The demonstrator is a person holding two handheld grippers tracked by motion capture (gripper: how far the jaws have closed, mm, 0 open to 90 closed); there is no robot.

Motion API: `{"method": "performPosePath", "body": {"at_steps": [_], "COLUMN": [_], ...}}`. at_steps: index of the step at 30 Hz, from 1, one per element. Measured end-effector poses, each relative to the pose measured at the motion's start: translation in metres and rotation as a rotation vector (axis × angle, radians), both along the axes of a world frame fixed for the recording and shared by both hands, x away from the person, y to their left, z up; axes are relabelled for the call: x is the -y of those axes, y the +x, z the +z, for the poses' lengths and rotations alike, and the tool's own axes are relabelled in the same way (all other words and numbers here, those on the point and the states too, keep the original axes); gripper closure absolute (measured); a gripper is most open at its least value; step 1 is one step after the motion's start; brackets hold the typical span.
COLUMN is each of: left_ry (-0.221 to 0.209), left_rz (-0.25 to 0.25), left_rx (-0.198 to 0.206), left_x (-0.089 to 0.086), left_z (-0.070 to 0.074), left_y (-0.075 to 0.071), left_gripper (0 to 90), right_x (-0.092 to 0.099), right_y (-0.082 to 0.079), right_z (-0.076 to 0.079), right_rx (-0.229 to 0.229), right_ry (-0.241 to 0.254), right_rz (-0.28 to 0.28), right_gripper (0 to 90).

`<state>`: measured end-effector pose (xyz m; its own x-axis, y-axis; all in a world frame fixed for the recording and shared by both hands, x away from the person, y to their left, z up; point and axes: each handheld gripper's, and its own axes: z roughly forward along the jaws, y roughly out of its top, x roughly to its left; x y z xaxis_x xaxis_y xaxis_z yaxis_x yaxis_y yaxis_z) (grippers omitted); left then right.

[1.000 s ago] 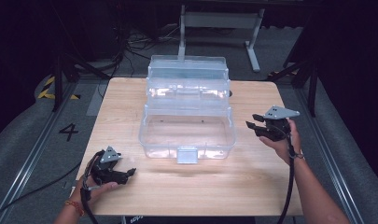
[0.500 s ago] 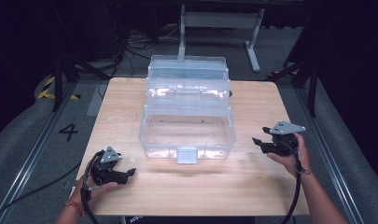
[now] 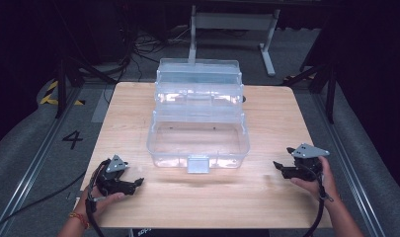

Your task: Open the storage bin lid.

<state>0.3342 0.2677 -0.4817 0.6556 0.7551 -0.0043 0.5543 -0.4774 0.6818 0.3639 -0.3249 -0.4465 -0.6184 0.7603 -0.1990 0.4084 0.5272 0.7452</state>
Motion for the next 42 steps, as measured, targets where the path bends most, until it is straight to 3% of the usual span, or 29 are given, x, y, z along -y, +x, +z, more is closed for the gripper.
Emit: {"method": "performPosePath", "body": {"at_steps": [13, 17, 20, 23, 24, 42], "left_ry": [0.001, 0.001, -0.003, 0.008, 0.008, 0.002], "left_rz": [0.005, 0.006, 0.005, -0.001, -0.001, 0.01], "left_rx": [-0.003, -0.002, -0.001, 0.007, 0.007, 0.0], "left_x": [0.0, 0.0, 0.0, 0.0, 0.0, 0.0], "left_z": [0.0, 0.0, 0.0, 0.0, 0.0, 0.0], "left_y": [0.0, 0.0, 0.001, 0.002, 0.002, 0.0], "left_gripper": [13.6, 13.6, 13.5, 13.3, 13.3, 13.4], "right_x": [0.018, 0.021, 0.026, 0.03, 0.032, 0.031], "right_y": [-0.024, -0.031, -0.033, -0.032, -0.03, -0.029], "right_z": [-0.028, -0.035, -0.038, -0.039, -0.04, -0.04], "right_rx": [-0.049, -0.068, -0.08, -0.113, -0.148, -0.149], "right_ry": [0.003, 0.037, 0.093, 0.126, 0.151, 0.151], "right_rz": [-0.027, -0.031, -0.038, -0.048, -0.046, -0.055], "right_gripper": [24.4, 23.6, 22.9, 21.6, 21.1, 19.8]}}
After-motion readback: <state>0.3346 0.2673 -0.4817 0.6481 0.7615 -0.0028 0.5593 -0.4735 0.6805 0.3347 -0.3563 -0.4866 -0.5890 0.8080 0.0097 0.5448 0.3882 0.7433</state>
